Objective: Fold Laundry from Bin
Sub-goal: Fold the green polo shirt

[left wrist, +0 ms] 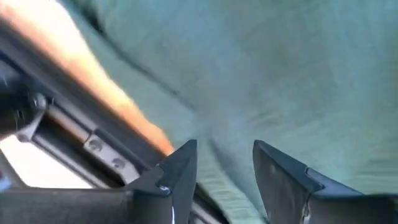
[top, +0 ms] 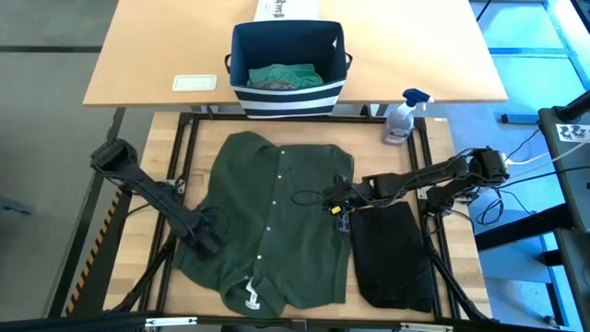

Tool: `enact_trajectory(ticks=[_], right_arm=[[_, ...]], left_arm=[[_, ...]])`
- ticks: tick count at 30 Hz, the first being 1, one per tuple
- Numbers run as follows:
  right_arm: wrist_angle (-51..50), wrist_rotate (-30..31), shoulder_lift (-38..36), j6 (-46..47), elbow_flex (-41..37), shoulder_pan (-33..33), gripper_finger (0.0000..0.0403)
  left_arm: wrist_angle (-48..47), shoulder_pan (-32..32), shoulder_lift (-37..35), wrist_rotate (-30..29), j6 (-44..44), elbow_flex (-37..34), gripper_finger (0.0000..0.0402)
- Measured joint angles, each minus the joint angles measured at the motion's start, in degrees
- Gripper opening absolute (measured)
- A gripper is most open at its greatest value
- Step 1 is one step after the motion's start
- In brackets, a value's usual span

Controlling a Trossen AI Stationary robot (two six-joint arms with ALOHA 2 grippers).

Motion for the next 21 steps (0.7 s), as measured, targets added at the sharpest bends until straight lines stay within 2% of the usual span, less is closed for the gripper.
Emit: enact_trajectory(ticks=[3, 5, 8, 10, 12, 16, 18, 21], right_arm=[[1.24, -0.44, 0.0, -0.86, 0.13, 3.2, 0.0059], [1.3, -0.22, 0.0, -2.64, 0.7, 5.89, 0.0059], [1.54, 1.75, -0.02, -3.48, 1.42, 10.16, 0.0059], [1.55, 2.2, -0.02, -3.56, 1.8, 13.14, 0.0059], [1.53, 2.98, -0.02, -4.01, 1.97, 16.35, 0.0059], [1.31, 6.16, 0.2, -6.07, 1.97, 22.74, 0.0059], [0.65, 7.08, 0.33, -7.29, 1.97, 25.46, 0.0059], [-0.32, 8.25, 0.79, -7.91, 1.99, 28.07, 0.0062]], left_arm=[[-1.76, -1.67, -0.22, -9.02, 1.69, 5.37, 0.0151], [0.04, -2.41, -0.24, -17.21, 5.35, 9.21, 0.0151], [7.77, -2.67, -0.28, -28.15, 14.81, 13.07, 0.0151], [15.58, -2.64, -0.07, -32.52, 23.13, 14.11, 0.0151], [23.74, -2.48, 1.02, -34.75, 32.58, 14.55, 0.0151], [35.45, -2.08, 6.12, -35.09, 47.85, 14.57, 0.0151], [38.94, -1.56, 9.28, -34.41, 52.62, 14.57, 0.0151], [42.13, -0.65, 13.57, -33.11, 54.18, 14.54, 0.0151]])
